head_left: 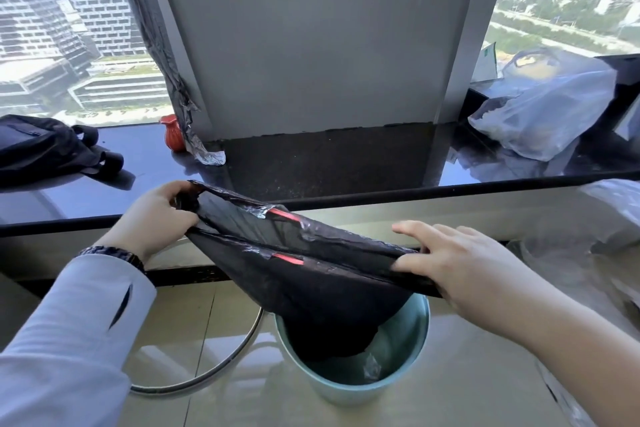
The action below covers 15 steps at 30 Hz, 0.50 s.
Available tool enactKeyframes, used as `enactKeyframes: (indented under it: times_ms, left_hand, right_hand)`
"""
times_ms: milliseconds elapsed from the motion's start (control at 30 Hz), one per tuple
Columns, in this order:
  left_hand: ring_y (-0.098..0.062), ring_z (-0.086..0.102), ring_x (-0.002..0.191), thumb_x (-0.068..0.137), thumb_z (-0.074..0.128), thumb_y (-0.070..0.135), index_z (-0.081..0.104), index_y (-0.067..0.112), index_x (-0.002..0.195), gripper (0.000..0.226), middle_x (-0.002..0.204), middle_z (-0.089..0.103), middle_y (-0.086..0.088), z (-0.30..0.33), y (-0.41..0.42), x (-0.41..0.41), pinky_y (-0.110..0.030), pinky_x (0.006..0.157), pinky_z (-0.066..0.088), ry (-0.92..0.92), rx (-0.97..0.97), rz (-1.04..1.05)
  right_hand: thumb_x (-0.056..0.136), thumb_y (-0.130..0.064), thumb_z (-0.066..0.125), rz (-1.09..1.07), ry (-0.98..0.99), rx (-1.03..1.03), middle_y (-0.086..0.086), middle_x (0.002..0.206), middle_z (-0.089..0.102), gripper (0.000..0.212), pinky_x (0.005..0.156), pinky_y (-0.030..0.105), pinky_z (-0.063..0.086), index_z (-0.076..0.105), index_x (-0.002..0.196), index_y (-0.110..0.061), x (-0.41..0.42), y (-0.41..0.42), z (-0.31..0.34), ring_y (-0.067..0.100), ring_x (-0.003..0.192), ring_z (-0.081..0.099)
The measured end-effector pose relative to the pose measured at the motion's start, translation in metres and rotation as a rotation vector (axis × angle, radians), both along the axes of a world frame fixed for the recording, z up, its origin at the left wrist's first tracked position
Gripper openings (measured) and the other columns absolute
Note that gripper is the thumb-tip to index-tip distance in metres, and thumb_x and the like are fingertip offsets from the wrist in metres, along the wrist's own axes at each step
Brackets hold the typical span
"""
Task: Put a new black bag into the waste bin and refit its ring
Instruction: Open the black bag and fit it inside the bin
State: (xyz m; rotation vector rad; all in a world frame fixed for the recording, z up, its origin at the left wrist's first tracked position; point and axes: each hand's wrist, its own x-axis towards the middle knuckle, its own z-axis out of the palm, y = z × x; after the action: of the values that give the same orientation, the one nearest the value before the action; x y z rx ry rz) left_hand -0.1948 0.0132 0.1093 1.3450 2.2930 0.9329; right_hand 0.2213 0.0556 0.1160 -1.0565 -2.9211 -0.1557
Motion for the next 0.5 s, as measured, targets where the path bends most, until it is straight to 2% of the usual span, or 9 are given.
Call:
enactKeyframes:
  times_ms: [33, 100, 167, 233, 333, 500]
  left_hand:
    - [-0.003, 0.063, 0.082, 0.072, 0.064, 0.004, 0.064, 0.057, 0.088, 0.056, 0.091, 0.068, 0.016, 0.001, -0.001, 0.002, -0.029, 0.073, 0.048, 0.028, -0.012, -0.048]
    - [0.003, 0.063, 0.078, 0.070, 0.071, 0.011, 0.057, 0.071, 0.086, 0.064, 0.094, 0.068, 0.021, 0.003, -0.004, 0.009, -0.026, 0.073, 0.048, 0.096, -0.104, -0.185]
    - [0.002, 0.061, 0.075, 0.063, 0.074, 0.028, 0.054, 0.064, 0.103, 0.057, 0.105, 0.064, 0.014, 0.002, -0.004, 0.017, -0.028, 0.075, 0.049, 0.205, -0.244, -0.300]
    - [-0.002, 0.060, 0.075, 0.056, 0.072, 0.046, 0.051, 0.052, 0.124, 0.072, 0.112, 0.055, 0.009, -0.002, -0.003, 0.026, -0.029, 0.077, 0.050, 0.301, -0.307, -0.332]
    - [-0.011, 0.060, 0.088, 0.048, 0.069, 0.065, 0.045, 0.047, 0.134, 0.092, 0.112, 0.051, 0.010, -0.009, -0.003, 0.040, -0.036, 0.087, 0.052, 0.367, -0.315, -0.328]
    - [-0.018, 0.060, 0.106, 0.049, 0.066, 0.069, 0.037, 0.044, 0.140, 0.099, 0.127, 0.049, 0.009, -0.025, -0.006, 0.054, -0.037, 0.091, 0.052, 0.433, -0.333, -0.320]
  right_hand:
    - [0.084, -0.024, 0.066, -0.080, -0.023, -0.034, -0.009, 0.154, 0.041, 0.050, 0.097, 0.034, 0.048, 0.056, 0.129, -0.043, 0.004, 0.004, 0.000, 0.016, 0.125, 0.054]
    - [0.080, -0.047, 0.066, -0.222, -0.040, -0.090, -0.017, 0.145, 0.043, 0.055, 0.099, 0.031, 0.045, 0.051, 0.132, -0.041, 0.011, 0.012, 0.004, 0.012, 0.127, 0.049]
    - [0.069, -0.057, 0.070, -0.314, 0.004, -0.128, -0.018, 0.134, 0.048, 0.066, 0.093, 0.031, 0.049, 0.052, 0.129, -0.037, 0.021, 0.020, 0.005, 0.011, 0.121, 0.051]
    - [0.060, -0.063, 0.070, -0.366, 0.022, -0.178, -0.018, 0.128, 0.048, 0.076, 0.086, 0.032, 0.052, 0.051, 0.127, -0.034, 0.028, 0.025, 0.004, 0.011, 0.119, 0.050]
    - [0.050, -0.069, 0.066, -0.397, 0.022, -0.286, -0.018, 0.123, 0.044, 0.090, 0.082, 0.032, 0.051, 0.045, 0.130, -0.032, 0.034, 0.031, -0.003, 0.010, 0.119, 0.048]
    - [0.055, -0.062, 0.075, -0.432, 0.012, -0.332, -0.011, 0.128, 0.049, 0.100, 0.079, 0.029, 0.046, 0.036, 0.140, -0.024, 0.034, 0.042, -0.023, 0.014, 0.121, 0.051]
